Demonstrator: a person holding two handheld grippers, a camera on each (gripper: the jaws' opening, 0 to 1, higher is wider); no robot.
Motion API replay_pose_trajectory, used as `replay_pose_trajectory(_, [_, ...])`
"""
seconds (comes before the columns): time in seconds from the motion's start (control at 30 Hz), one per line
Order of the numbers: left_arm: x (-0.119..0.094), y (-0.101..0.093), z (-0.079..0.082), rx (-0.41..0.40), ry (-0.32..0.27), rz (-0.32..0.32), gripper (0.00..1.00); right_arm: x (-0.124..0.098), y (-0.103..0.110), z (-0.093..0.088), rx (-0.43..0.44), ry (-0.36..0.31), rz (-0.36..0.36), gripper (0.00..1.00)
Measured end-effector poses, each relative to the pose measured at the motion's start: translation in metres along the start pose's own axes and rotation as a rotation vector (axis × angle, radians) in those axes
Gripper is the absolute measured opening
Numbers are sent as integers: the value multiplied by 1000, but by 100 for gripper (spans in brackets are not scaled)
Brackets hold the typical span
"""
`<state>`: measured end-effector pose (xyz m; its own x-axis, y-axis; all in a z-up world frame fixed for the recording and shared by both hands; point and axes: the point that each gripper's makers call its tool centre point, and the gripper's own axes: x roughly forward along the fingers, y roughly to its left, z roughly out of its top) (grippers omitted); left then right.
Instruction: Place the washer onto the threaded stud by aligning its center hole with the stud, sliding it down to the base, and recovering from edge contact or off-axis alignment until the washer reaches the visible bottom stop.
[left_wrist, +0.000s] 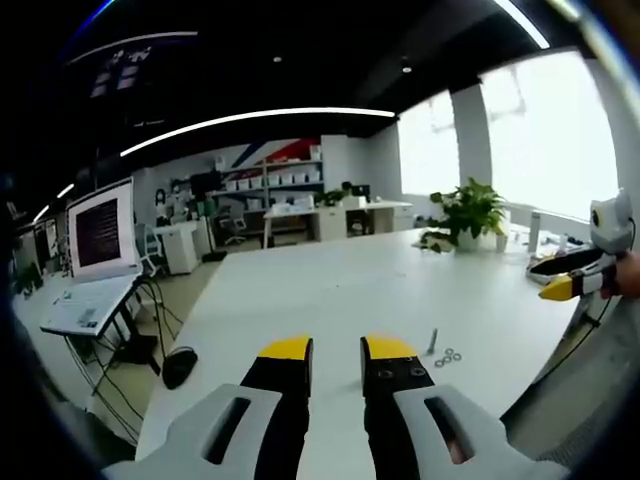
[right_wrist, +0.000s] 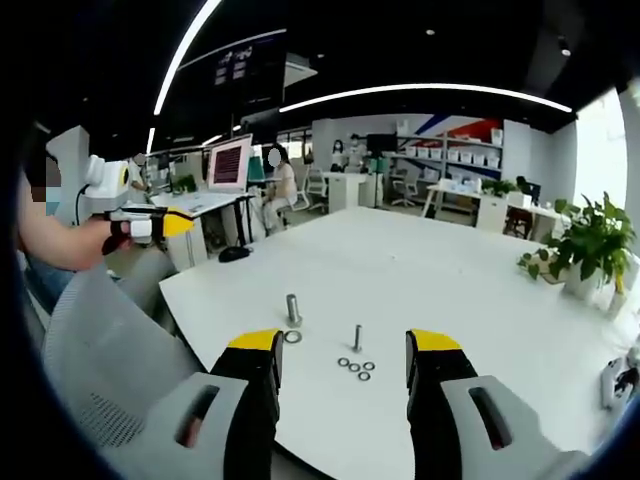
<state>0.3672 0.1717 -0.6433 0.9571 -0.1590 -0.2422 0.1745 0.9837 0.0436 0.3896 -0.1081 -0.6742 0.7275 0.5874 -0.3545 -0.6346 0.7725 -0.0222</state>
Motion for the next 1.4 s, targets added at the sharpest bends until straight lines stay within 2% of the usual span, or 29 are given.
replay_pose_trajectory(0.5, [2, -1, -5, 0, 27, -5, 16, 0, 0, 0, 1, -2, -4, 52])
replay_pose_trajectory(1.4, [1, -1, -5, 5, 23, -7, 16, 0, 0, -1, -1, 5, -1, 52])
